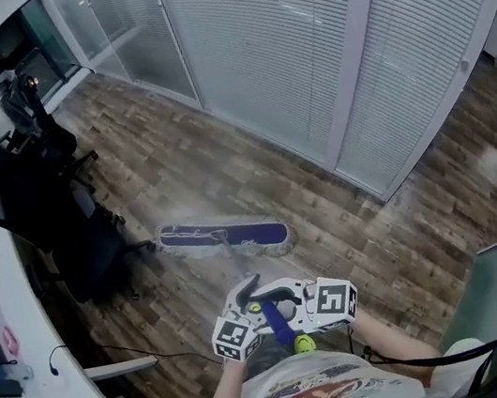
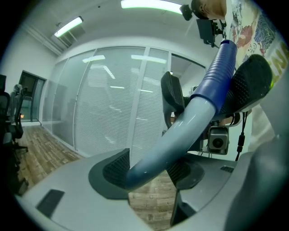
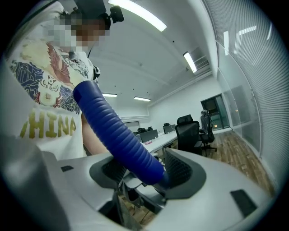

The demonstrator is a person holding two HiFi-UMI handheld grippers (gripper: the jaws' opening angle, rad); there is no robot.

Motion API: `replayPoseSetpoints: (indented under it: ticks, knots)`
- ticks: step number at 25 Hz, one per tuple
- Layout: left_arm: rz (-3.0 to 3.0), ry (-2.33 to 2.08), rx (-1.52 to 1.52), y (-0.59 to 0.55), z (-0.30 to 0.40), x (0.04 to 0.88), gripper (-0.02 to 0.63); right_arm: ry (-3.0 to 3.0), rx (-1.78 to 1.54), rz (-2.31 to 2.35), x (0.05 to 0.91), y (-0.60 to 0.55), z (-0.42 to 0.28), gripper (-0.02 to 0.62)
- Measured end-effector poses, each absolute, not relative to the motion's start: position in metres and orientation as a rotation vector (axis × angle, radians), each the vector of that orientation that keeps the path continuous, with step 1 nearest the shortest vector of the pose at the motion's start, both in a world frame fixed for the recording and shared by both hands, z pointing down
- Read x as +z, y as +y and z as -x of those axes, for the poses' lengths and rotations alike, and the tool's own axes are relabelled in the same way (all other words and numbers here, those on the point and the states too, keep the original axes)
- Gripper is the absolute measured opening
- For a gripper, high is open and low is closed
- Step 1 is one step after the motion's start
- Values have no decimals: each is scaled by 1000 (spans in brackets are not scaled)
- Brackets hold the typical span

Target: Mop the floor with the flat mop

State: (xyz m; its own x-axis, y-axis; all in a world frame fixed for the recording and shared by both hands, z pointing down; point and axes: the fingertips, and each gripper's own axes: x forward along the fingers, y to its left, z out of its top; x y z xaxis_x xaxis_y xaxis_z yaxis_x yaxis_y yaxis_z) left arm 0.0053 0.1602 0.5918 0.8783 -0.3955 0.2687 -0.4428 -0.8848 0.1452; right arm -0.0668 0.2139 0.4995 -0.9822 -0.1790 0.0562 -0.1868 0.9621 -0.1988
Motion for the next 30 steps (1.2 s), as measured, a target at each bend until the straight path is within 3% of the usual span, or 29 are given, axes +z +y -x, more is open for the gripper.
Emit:
replayPoseSetpoints:
  ticks: [14,30]
  knots:
    - [-2918,-571,377,185,12,607,216,-3078,260,-154,513,241,92,247]
    - [-2936,-517,333,-19,79,615,218,-3008,214,-209,529,37,161,247]
